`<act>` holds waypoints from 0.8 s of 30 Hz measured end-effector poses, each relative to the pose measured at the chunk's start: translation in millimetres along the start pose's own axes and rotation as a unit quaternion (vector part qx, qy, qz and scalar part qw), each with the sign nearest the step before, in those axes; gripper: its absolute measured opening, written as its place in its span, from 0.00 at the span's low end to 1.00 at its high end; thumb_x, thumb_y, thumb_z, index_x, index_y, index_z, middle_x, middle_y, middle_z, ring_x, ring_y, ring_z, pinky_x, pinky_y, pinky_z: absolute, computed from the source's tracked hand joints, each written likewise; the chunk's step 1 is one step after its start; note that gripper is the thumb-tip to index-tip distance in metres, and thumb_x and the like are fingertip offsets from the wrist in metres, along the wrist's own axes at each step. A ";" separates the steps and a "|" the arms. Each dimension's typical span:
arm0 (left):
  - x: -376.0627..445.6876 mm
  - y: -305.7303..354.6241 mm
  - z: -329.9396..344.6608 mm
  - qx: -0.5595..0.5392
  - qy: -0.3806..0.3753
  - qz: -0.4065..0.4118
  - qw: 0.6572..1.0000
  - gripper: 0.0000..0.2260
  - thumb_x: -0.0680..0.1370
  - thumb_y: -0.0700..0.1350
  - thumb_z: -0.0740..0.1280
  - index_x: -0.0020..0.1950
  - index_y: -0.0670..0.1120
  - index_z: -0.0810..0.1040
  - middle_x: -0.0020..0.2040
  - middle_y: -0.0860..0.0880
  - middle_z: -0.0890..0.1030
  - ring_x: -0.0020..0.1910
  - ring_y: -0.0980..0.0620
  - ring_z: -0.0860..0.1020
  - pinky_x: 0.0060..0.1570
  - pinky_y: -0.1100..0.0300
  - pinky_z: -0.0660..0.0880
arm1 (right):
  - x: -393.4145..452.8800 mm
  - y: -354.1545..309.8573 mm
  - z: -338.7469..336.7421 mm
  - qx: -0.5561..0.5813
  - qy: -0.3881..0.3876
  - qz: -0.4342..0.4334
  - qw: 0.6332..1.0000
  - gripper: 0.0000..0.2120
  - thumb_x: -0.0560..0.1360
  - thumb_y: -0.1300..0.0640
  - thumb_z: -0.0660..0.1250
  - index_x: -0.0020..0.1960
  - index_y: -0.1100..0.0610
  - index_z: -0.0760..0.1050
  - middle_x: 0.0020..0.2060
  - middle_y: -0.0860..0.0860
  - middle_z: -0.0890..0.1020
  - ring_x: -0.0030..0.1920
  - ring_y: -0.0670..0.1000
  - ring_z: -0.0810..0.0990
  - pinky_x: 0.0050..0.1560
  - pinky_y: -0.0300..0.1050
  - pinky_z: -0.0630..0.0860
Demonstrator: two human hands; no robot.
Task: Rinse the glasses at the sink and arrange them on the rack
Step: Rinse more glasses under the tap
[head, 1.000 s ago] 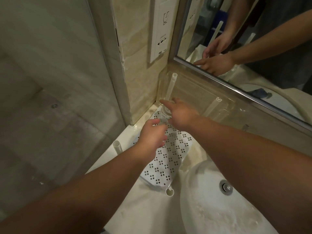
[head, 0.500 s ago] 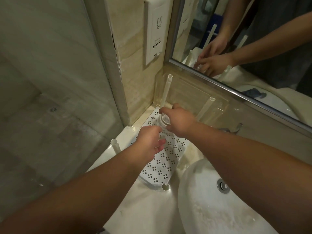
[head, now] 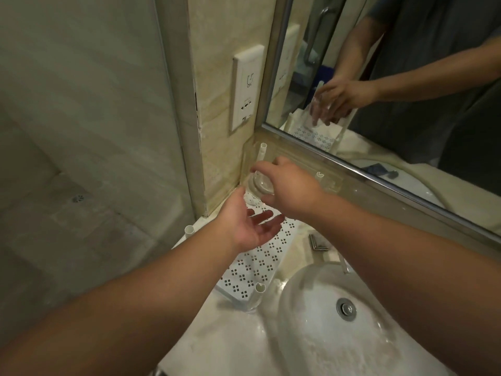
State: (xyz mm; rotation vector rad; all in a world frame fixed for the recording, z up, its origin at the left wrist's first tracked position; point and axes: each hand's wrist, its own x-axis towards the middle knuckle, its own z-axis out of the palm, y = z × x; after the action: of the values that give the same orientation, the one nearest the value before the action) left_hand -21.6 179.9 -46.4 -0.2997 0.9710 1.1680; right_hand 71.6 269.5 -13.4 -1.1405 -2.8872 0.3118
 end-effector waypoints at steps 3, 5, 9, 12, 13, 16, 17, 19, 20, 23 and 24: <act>-13.9 0.3 10.9 -0.004 -0.016 0.001 1.000 0.38 0.76 0.71 0.58 0.68 0.39 0.71 0.54 0.40 0.81 0.37 0.40 0.85 0.37 0.48 0.82 | -14.2 -11.2 -19.4 -0.006 0.024 -0.013 1.000 0.28 0.72 0.52 0.72 0.69 0.41 0.67 0.58 0.51 0.71 0.49 0.54 0.78 0.43 0.45 0.74; -22.3 0.6 16.5 -0.016 -0.036 -0.004 0.999 0.41 0.74 0.74 0.57 0.66 0.38 0.73 0.48 0.39 0.83 0.39 0.39 0.85 0.37 0.46 0.82 | -25.2 -16.8 -30.6 -0.017 0.037 -0.014 0.999 0.28 0.72 0.52 0.72 0.69 0.40 0.66 0.57 0.50 0.70 0.48 0.53 0.78 0.43 0.46 0.75; -37.1 5.9 25.0 -0.032 -0.071 -0.004 0.997 0.42 0.72 0.75 0.59 0.60 0.36 0.76 0.41 0.37 0.84 0.40 0.40 0.85 0.38 0.46 0.83 | -45.7 -23.0 -48.6 -0.039 0.062 -0.019 0.997 0.30 0.72 0.55 0.73 0.69 0.40 0.65 0.58 0.51 0.70 0.46 0.52 0.78 0.42 0.48 0.79; -44.7 8.9 34.6 -0.023 -0.080 -0.004 0.997 0.38 0.72 0.71 0.65 0.57 0.35 0.76 0.38 0.37 0.83 0.33 0.40 0.84 0.29 0.50 0.81 | -57.1 -22.6 -58.4 -0.029 0.087 -0.014 0.996 0.32 0.71 0.57 0.74 0.68 0.39 0.65 0.56 0.50 0.70 0.44 0.51 0.78 0.42 0.50 0.80; -46.6 8.5 37.2 -0.017 -0.085 -0.002 0.996 0.36 0.72 0.70 0.66 0.56 0.36 0.77 0.38 0.37 0.84 0.33 0.40 0.84 0.28 0.51 0.80 | -59.9 -21.9 -60.5 -0.025 0.094 -0.010 0.995 0.32 0.70 0.57 0.74 0.68 0.38 0.65 0.56 0.49 0.70 0.44 0.51 0.77 0.41 0.49 0.80; -49.8 5.3 40.9 -0.004 -0.100 0.003 0.995 0.32 0.73 0.68 0.67 0.55 0.39 0.80 0.42 0.39 0.85 0.36 0.41 0.85 0.30 0.50 0.81 | -67.8 -19.7 -62.9 -0.008 0.103 0.005 0.995 0.33 0.70 0.56 0.75 0.66 0.35 0.64 0.56 0.48 0.70 0.42 0.50 0.77 0.38 0.48 0.80; -50.6 4.2 41.2 0.001 -0.104 0.004 0.995 0.31 0.73 0.67 0.67 0.56 0.39 0.80 0.43 0.39 0.85 0.38 0.41 0.85 0.32 0.49 0.82 | -70.5 -19.2 -63.1 0.001 0.103 0.008 0.995 0.32 0.70 0.55 0.75 0.66 0.35 0.64 0.56 0.47 0.69 0.42 0.49 0.77 0.39 0.48 0.80; -52.3 2.3 41.9 0.011 -0.106 0.008 0.994 0.32 0.73 0.67 0.69 0.59 0.39 0.79 0.44 0.38 0.85 0.40 0.40 0.86 0.35 0.48 0.83 | -75.6 -18.0 -64.2 0.012 0.106 0.007 0.994 0.31 0.69 0.50 0.76 0.65 0.35 0.64 0.56 0.46 0.69 0.45 0.49 0.77 0.42 0.49 0.81; -53.0 1.9 42.3 0.017 -0.103 0.015 0.994 0.33 0.72 0.66 0.70 0.61 0.38 0.78 0.44 0.37 0.85 0.40 0.40 0.86 0.34 0.49 0.83 | -77.7 -17.0 -65.5 0.016 0.111 0.006 0.994 0.31 0.69 0.47 0.76 0.65 0.36 0.65 0.57 0.46 0.69 0.46 0.49 0.77 0.43 0.49 0.81; -53.3 4.6 43.3 0.048 -0.080 0.067 0.993 0.34 0.71 0.65 0.72 0.64 0.39 0.76 0.48 0.38 0.85 0.41 0.42 0.86 0.33 0.53 0.82 | -81.5 -13.2 -71.7 0.056 0.124 0.014 0.991 0.30 0.69 0.44 0.76 0.66 0.37 0.66 0.59 0.45 0.70 0.51 0.47 0.76 0.49 0.45 0.78; -53.7 5.7 43.7 0.063 -0.073 0.086 0.992 0.34 0.71 0.64 0.73 0.65 0.40 0.75 0.51 0.38 0.84 0.42 0.41 0.86 0.35 0.52 0.82 | -82.3 -11.9 -73.6 0.073 0.127 0.019 0.989 0.30 0.69 0.45 0.76 0.67 0.38 0.67 0.59 0.44 0.70 0.50 0.45 0.75 0.49 0.42 0.77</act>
State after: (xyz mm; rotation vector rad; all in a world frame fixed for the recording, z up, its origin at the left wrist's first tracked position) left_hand -8.6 176.8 21.7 -0.0293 0.9508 1.2613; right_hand 130.7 218.2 65.4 -1.1217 -2.5796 0.3452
